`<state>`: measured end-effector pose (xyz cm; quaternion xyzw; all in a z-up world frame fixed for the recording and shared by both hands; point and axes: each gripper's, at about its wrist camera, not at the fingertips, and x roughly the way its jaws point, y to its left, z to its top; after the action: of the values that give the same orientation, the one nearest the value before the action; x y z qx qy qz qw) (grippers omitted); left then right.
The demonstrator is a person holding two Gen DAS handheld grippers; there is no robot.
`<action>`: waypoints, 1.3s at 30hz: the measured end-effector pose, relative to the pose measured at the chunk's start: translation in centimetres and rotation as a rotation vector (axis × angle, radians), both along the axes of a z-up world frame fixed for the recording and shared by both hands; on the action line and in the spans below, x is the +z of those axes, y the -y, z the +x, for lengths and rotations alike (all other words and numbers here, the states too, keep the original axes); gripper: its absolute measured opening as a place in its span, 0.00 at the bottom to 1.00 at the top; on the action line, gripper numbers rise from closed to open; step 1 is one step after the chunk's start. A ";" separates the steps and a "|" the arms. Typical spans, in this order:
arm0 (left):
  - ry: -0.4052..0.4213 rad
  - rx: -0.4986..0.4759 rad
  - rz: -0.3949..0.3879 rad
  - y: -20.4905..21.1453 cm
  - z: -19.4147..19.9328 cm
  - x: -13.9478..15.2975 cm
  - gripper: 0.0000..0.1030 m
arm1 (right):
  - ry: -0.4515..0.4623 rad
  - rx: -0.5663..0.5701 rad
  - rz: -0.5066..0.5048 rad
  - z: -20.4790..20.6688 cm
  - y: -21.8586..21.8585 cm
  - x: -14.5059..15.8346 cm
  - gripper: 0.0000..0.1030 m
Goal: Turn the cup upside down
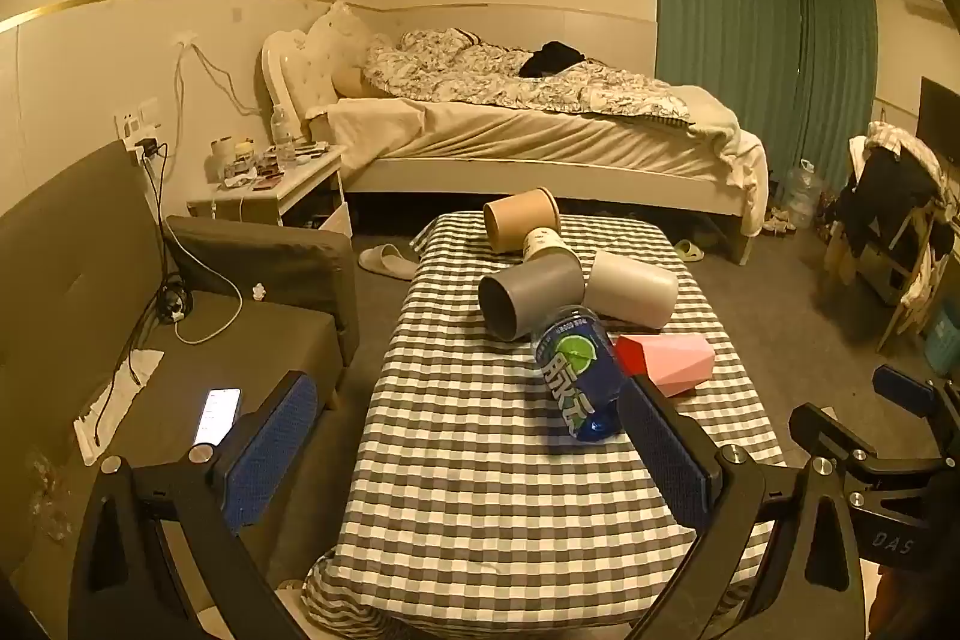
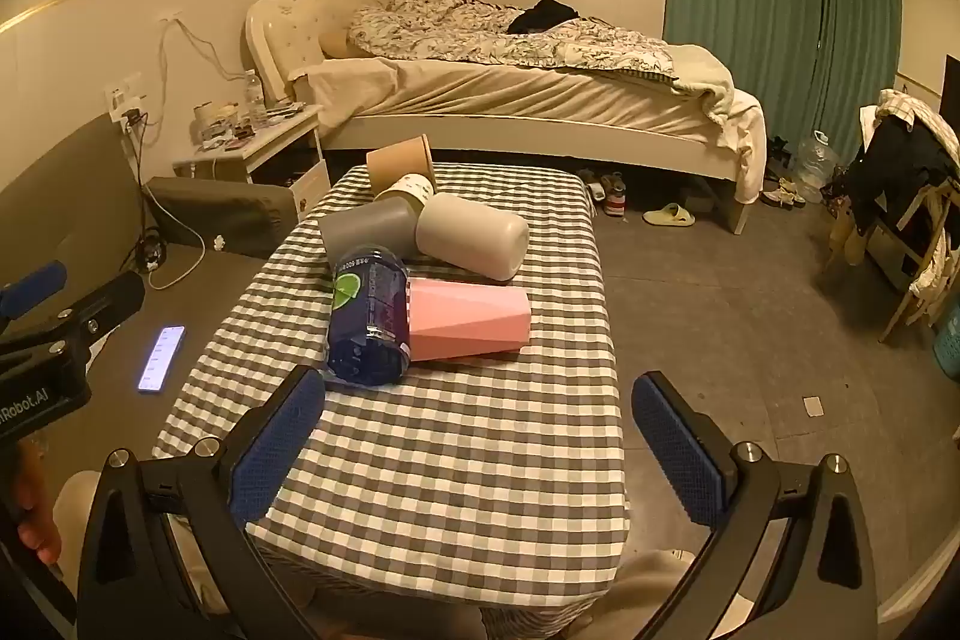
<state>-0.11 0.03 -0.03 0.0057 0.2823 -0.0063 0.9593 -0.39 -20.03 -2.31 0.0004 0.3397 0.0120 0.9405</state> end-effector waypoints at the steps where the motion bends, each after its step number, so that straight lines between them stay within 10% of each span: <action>1: -0.015 0.002 -0.002 0.0 0.1 0.0 1.00 | 0.002 -0.001 0.001 0.0 0.0 0.0 1.00; 39: -0.040 0.005 -0.017 -0.6 0.1 -1.8 1.00 | -0.001 0.001 0.001 -0.3 -0.6 0.0 1.00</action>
<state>-0.06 0.64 -1.88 -0.0034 0.3012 -0.0065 0.9535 -0.67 -19.48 -2.28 0.0010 0.3403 0.0126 0.9402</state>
